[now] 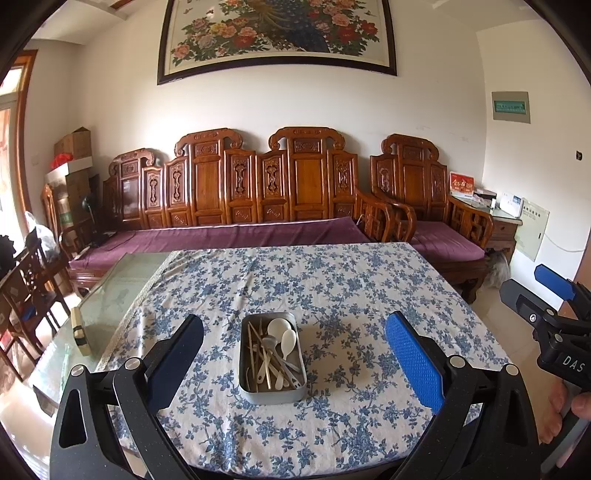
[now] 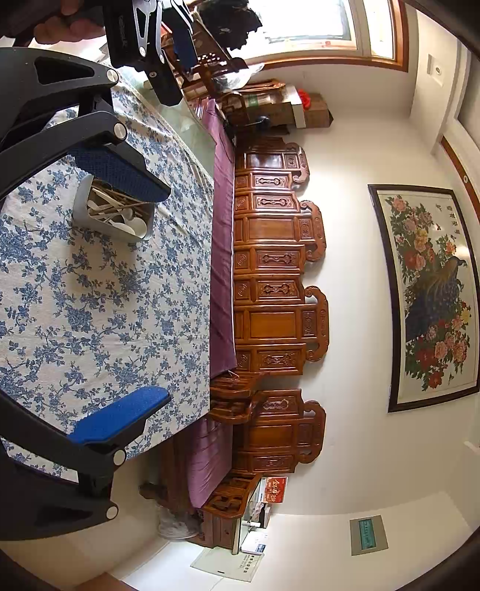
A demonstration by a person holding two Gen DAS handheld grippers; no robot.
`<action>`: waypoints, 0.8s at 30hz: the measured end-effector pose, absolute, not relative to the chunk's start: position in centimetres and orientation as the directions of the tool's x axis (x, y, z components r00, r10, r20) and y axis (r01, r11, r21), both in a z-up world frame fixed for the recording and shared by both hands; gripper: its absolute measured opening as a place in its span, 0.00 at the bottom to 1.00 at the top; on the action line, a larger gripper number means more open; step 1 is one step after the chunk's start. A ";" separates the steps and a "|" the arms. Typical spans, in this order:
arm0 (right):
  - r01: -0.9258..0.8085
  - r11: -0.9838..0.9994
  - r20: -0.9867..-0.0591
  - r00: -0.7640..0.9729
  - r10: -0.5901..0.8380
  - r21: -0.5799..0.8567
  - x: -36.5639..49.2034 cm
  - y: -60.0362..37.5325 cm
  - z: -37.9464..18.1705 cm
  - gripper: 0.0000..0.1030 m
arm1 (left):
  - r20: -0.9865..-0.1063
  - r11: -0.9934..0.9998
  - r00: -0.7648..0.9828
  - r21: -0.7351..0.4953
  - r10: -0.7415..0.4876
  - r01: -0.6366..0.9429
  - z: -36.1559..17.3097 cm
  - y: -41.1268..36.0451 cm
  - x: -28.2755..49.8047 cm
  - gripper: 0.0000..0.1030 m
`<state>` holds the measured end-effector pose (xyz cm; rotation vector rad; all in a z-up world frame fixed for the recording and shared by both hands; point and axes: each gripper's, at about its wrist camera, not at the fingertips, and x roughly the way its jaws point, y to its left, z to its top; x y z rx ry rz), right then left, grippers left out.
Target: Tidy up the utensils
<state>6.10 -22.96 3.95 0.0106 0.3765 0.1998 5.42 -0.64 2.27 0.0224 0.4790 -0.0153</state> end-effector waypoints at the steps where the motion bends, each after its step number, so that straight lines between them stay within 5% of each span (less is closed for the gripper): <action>1: -0.192 0.980 -0.364 0.910 0.196 0.047 6.1 -23.0 3.9 0.97 | -0.461 1.000 0.887 0.018 -0.010 0.020 2.3 -0.6 5.4 0.93; 24: -0.191 0.980 -0.367 0.909 0.195 0.048 6.1 -22.8 3.5 0.97 | -0.459 1.000 0.889 0.017 -0.014 0.025 2.4 -0.8 5.4 0.93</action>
